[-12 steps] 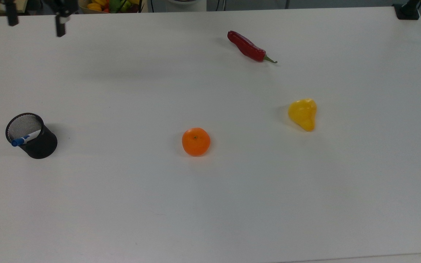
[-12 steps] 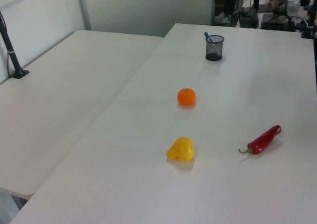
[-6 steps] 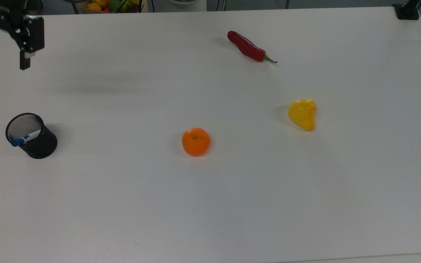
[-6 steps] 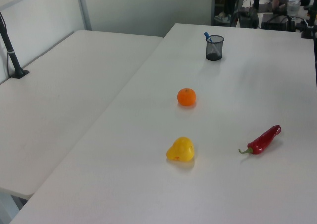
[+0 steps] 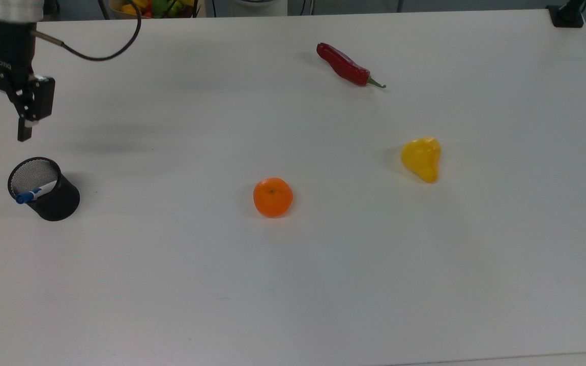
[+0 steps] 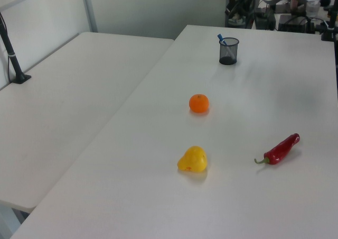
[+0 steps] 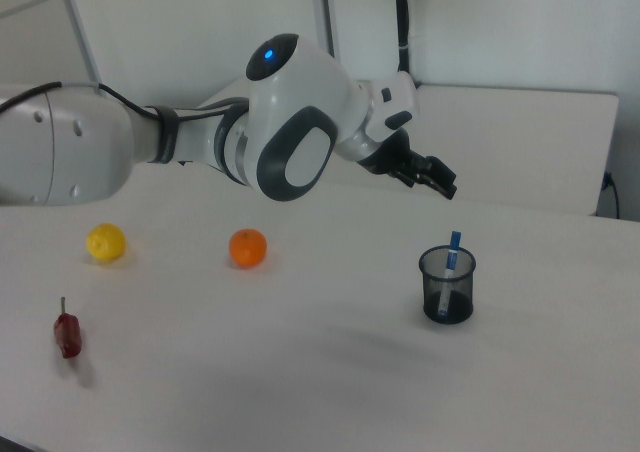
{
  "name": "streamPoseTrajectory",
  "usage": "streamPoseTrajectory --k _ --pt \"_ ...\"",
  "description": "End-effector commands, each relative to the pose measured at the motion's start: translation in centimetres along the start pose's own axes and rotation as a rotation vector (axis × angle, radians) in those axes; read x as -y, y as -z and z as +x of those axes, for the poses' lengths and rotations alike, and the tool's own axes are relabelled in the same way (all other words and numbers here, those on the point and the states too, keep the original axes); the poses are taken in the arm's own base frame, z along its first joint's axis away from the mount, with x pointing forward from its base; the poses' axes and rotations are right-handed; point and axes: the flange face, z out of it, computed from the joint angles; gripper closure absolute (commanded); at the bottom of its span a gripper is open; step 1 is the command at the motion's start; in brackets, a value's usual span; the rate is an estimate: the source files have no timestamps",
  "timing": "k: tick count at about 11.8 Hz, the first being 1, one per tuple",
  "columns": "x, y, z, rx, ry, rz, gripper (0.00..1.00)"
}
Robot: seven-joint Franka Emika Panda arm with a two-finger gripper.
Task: Take marker pen
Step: 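Move the gripper over the black mesh pen cup and lower it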
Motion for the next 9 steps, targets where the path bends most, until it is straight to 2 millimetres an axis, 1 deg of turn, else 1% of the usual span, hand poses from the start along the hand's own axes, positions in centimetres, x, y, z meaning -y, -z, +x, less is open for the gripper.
streamPoseTrajectory --k 1,2,4,7,8,9 --pt "-0.2 -3.7 -1.6 -0.023 -0.016 -0.021 0.23" --pt "-0.1 -4.4 -1.8 -0.036 -0.015 -0.021 0.25" --pt "-0.3 -6.2 -2.8 -0.041 -0.015 -0.029 0.33" --pt "0.1 -8.5 -4.0 -0.047 -0.028 -0.023 0.36" --pt "0.4 -8.8 -3.7 -0.051 -0.024 -0.022 0.37" --pt "0.7 -9.7 -4.1 -0.041 -0.019 -0.021 0.38"
